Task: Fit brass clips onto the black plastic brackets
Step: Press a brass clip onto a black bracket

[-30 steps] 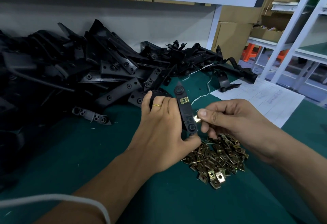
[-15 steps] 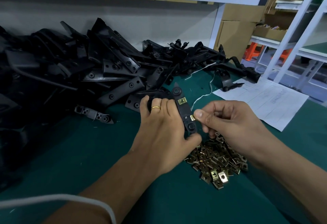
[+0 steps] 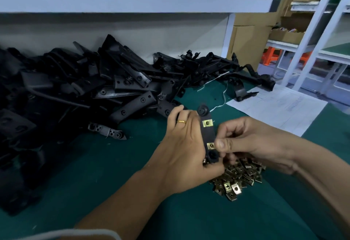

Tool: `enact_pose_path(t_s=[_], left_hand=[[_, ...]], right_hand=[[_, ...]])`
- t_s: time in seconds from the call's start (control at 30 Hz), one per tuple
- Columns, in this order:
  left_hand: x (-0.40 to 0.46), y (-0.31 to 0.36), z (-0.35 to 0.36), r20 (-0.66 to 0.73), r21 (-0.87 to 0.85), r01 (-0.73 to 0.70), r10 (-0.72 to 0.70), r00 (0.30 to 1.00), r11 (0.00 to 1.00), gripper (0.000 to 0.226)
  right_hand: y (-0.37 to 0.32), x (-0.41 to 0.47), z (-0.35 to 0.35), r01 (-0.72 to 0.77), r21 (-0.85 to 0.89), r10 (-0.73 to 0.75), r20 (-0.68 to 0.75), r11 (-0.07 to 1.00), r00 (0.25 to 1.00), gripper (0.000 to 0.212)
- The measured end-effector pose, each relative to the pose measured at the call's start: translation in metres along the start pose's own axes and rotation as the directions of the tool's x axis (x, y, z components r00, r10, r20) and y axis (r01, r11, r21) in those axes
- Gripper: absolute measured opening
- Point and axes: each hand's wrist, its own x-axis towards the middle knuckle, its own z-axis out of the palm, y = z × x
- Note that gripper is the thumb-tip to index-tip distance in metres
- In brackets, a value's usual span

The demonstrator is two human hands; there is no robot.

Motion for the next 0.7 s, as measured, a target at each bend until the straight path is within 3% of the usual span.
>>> enact_pose_path(t_s=[0.03,0.1,0.17,0.2,0.27,0.4,0.53,0.7], left_hand=[[0.000,-0.001,0.000,0.000,0.010,-0.009,0.009,1.000,1.000,0.058],[-0.001,-0.003,0.000,0.025,0.095,0.036,-0.039,0.999,0.995,0.057],[0.002,-0.003,-0.003,0.021,0.199,0.075,-0.081,0.997,0.977,0.062],[0.003,-0.002,-0.005,-0.016,0.215,0.079,-0.077,0.997,0.973,0.066],[0.004,0.002,-0.008,-0.119,0.210,0.077,-0.052,0.991,0.975,0.067],[0.006,0.006,-0.006,-0.260,0.220,0.104,-0.044,0.965,0.970,0.036],[0.008,0.016,0.000,-0.289,0.099,0.129,-0.095,0.953,0.987,0.011],[0.003,0.018,-0.002,-0.132,0.123,0.222,-0.206,0.970,0.967,0.016]], right_hand=[[-0.005,-0.004,0.001,0.012,-0.073,-0.015,-0.047,0.997,0.999,0.017],[-0.012,-0.013,0.011,0.054,-0.409,-0.147,-0.201,0.911,0.968,0.024],[-0.011,-0.024,0.034,-0.035,-0.777,-0.347,-0.320,0.629,0.882,0.030],[-0.011,-0.029,0.050,-0.132,-0.850,-0.416,-0.378,0.510,0.827,0.032],[-0.007,-0.038,0.080,-0.269,-0.847,-0.490,-0.493,0.458,0.719,0.032],[0.005,-0.037,0.091,-0.386,-0.825,-0.625,-0.564,0.412,0.539,0.030],[0.014,-0.033,0.084,-0.346,-0.872,-0.667,-0.488,0.345,0.563,0.032],[0.020,-0.032,0.076,-0.270,-0.892,-0.664,-0.450,0.361,0.597,0.030]])
